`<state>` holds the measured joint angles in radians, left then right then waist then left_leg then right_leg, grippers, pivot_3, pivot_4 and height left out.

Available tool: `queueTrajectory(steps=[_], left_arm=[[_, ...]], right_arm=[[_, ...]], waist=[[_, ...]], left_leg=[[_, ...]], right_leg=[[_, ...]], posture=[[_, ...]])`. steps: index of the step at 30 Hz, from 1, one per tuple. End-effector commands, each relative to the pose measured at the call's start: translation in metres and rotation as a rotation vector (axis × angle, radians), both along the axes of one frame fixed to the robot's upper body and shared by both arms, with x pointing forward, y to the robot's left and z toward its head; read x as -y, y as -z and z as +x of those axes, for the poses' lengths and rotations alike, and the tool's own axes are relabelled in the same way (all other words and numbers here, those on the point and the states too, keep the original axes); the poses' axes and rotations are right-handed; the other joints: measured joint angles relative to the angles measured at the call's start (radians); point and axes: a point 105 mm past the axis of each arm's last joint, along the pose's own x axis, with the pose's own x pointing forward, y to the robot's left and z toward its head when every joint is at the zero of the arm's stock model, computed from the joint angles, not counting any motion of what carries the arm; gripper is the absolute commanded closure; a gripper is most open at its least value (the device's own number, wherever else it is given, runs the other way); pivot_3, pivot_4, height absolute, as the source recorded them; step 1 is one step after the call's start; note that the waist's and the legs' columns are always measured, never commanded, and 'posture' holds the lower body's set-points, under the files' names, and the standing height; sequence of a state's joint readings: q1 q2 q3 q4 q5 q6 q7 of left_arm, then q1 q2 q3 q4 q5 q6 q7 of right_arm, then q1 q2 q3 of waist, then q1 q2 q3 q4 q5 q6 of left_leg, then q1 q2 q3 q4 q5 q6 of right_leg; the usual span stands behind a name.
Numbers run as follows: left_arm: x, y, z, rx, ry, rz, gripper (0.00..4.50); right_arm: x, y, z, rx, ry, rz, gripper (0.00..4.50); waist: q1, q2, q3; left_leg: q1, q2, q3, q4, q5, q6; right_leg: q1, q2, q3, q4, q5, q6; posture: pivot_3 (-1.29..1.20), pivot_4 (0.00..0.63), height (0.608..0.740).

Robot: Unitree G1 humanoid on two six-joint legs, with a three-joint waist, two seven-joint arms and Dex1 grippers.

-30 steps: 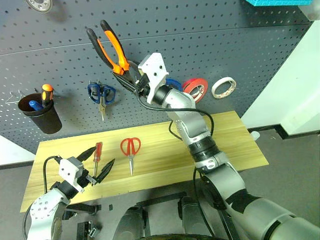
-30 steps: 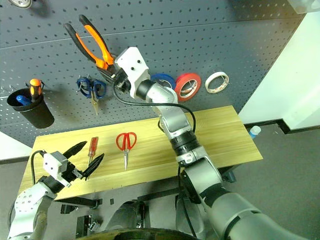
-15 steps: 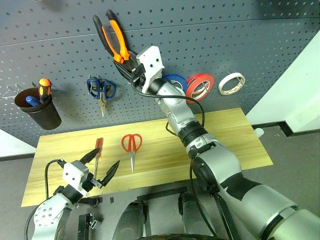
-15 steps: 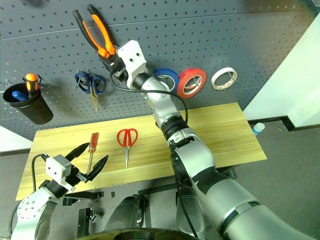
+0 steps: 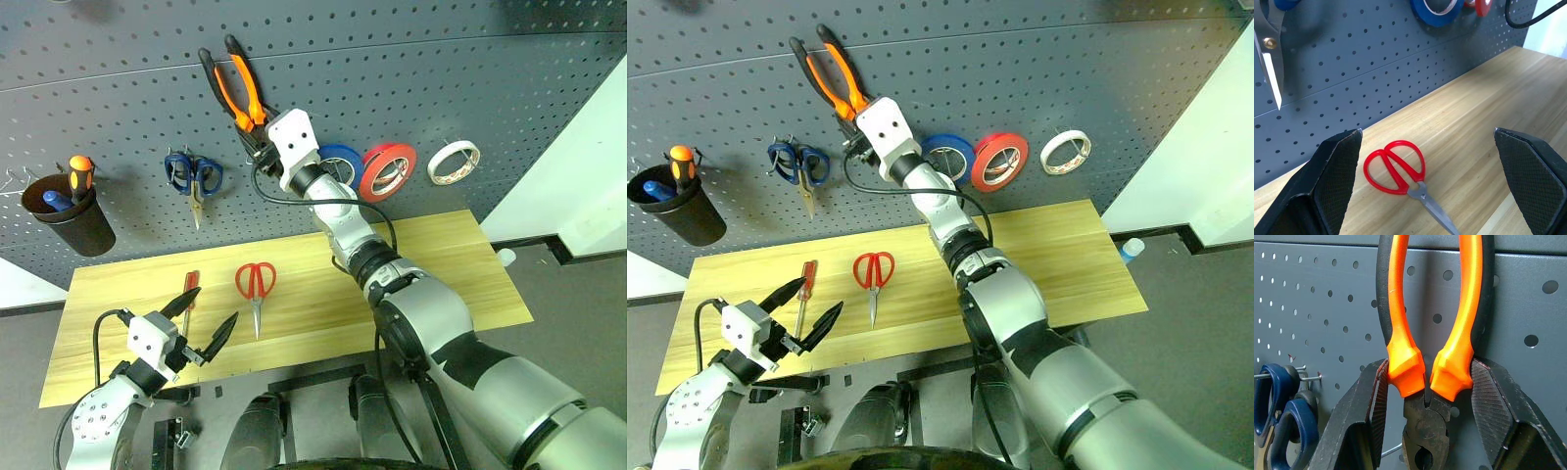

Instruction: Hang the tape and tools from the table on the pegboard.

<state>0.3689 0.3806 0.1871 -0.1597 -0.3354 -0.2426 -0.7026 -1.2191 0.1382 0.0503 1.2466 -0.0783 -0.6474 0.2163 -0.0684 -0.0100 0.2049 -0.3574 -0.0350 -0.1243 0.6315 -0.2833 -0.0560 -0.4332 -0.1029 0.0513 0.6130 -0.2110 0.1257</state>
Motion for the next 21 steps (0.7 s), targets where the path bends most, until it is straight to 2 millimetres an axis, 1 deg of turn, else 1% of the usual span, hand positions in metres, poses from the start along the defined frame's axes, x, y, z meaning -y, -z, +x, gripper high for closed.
queueTrajectory(steps=[1,2,5,6,9,10,14,17,19,21], left_arm=[[0.0,-0.008,0.001,0.028,0.001,0.009,0.0],[0.0,-0.009,0.001,0.029,0.0,0.009,0.0],[-0.001,-0.009,0.001,0.03,0.001,0.01,0.0],[-0.001,-0.009,0.002,0.029,0.002,0.011,0.0],[-0.001,-0.009,0.002,0.027,0.004,0.012,0.0],[-0.001,-0.009,0.003,0.027,0.004,0.012,0.0],[-0.006,-0.012,0.003,0.028,-0.022,0.01,0.0],[-0.011,-0.012,0.001,0.01,-0.063,0.008,0.0],[-0.017,-0.007,0.001,-0.038,-0.125,0.003,0.0],[-0.017,-0.002,0.0,-0.082,-0.171,0.001,0.0]], right_arm=[[-0.005,-0.012,-0.003,0.029,-0.013,0.01,2.42],[-0.006,-0.01,-0.003,0.025,-0.014,0.007,2.42],[-0.008,-0.006,-0.004,0.017,-0.03,-0.008,1.36],[-0.008,-0.005,-0.003,0.015,-0.027,-0.011,1.12],[-0.003,-0.01,-0.002,0.041,0.011,0.0,0.13],[-0.001,-0.013,-0.002,0.056,0.014,0.009,0.02],[0.008,-0.021,-0.007,0.152,0.03,0.001,0.02],[0.012,-0.018,-0.023,0.247,-0.056,-0.04,0.02],[0.018,-0.014,-0.041,0.305,-0.128,-0.067,0.02],[0.027,-0.009,-0.062,0.344,-0.199,-0.099,0.02]], waist=[[0.0,0.0,0.0],[0.0,0.0,0.0],[0.0,0.0,0.0],[0.0,0.0,0.0],[0.0,0.0,0.0],[0.0,0.0,0.0],[0.003,0.0,0.0],[0.005,-0.001,0.0],[0.004,-0.001,0.0],[0.003,-0.001,-0.001]], left_leg=[[0.0,0.0,0.0,0.0,0.0,0.0],[0.0,0.0,0.0,0.0,0.0,0.0],[0.0,0.0,0.0,0.0,0.0,0.0],[0.0,0.0,0.0,0.0,0.0,0.0],[0.0,0.0,0.0,0.0,0.0,0.0],[0.0,0.0,0.0,0.0,0.0,0.0],[0.0,0.0,0.0,0.001,0.0,0.0],[0.0,0.0,0.0,0.001,0.0,0.0],[-0.001,0.0,0.0,0.0,0.0,0.0],[0.0,0.0,0.0,-0.001,0.0,0.0]], right_leg=[[0.0,0.0,0.0,0.0,0.0,0.0],[0.0,0.0,0.0,0.0,0.0,0.0],[0.0,0.0,0.0,0.0,0.0,0.0],[0.0,0.0,0.0,0.0,0.0,0.0],[0.0,0.0,0.0,0.0,0.0,0.0],[0.0,0.0,0.0,0.001,0.0,0.0],[0.0,0.0,0.0,0.001,0.0,0.0],[0.0,0.0,0.0,0.0,0.0,0.0],[0.001,0.0,0.0,-0.001,0.0,0.0],[0.001,0.0,0.0,-0.001,0.001,0.004]], posture=[[0.09,0.185,0.74],[0.09,0.185,0.74],[0.09,0.183,0.74],[0.08,0.183,0.74],[0.08,0.182,0.74],[0.08,0.182,0.74],[0.07,0.178,0.74],[0.06,0.176,0.74],[0.05,0.175,0.74],[0.04,0.174,0.74]])
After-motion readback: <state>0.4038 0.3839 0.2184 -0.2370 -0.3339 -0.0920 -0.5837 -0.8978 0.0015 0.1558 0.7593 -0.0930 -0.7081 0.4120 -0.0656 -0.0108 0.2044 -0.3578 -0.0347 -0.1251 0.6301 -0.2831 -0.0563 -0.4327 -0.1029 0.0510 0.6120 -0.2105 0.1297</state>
